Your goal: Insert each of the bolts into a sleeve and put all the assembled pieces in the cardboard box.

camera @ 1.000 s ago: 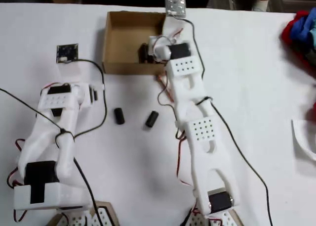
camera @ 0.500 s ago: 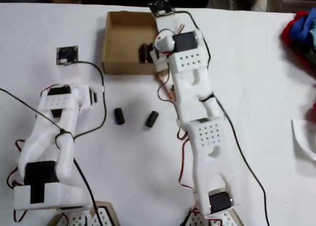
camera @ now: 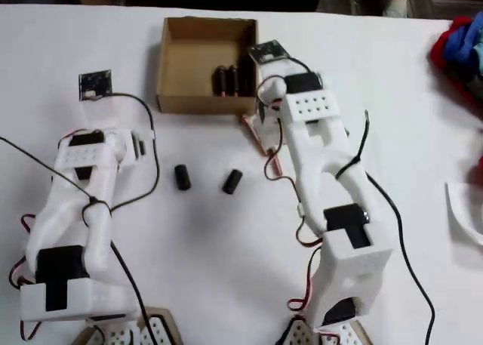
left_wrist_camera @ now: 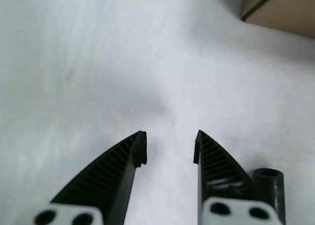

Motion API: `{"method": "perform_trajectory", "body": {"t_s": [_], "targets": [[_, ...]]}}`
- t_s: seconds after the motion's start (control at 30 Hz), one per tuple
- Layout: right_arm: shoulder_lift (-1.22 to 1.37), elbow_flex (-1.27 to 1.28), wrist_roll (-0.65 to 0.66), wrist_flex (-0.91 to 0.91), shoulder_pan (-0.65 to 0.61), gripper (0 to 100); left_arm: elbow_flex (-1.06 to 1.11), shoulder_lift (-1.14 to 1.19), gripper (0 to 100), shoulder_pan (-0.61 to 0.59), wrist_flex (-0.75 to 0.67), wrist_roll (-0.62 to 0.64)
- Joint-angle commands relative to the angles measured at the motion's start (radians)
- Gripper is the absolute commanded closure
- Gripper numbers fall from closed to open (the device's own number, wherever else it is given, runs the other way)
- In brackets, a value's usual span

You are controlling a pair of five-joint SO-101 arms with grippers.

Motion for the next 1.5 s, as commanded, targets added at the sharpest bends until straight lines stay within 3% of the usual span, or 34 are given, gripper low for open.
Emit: {"method": "perform_trajectory", "body": {"t_s": [0.0, 0.3, 0.5, 0.6, 0.73, 0.83, 1.23, 1.47], "targets": [[0.027, 0.009, 0.003, -0.033, -0.022, 92.5, -0.004, -0.005, 83, -0.006, -0.014, 0.006], [0.073, 0.008, -0.003, 0.031, -0.232, 92.5, -0.007, -0.005, 83, -0.008, -0.014, 0.006], [0.076, 0.009, -0.035, 0.025, -0.297, 92.4, -0.01, -0.005, 83, -0.008, -0.014, 0.006], [0.076, 0.011, -0.176, 0.025, -0.289, 91.5, -0.008, -0.005, 83, -0.009, -0.014, 0.006], [0.076, 0.012, -0.293, 0.03, -0.251, 82.3, -0.01, -0.005, 83, -0.008, -0.014, 0.006], [0.076, 0.012, -0.302, 0.03, -0.229, 78.7, -0.01, -0.005, 83, -0.008, -0.014, 0.006], [0.166, 0.011, -0.315, 0.031, -0.196, 84.4, -0.01, -0.005, 83, -0.006, -0.015, 0.006], [0.321, 0.008, -0.473, 0.028, -0.136, 84.4, -0.01, -0.005, 83, -0.006, -0.015, 0.006]]}}
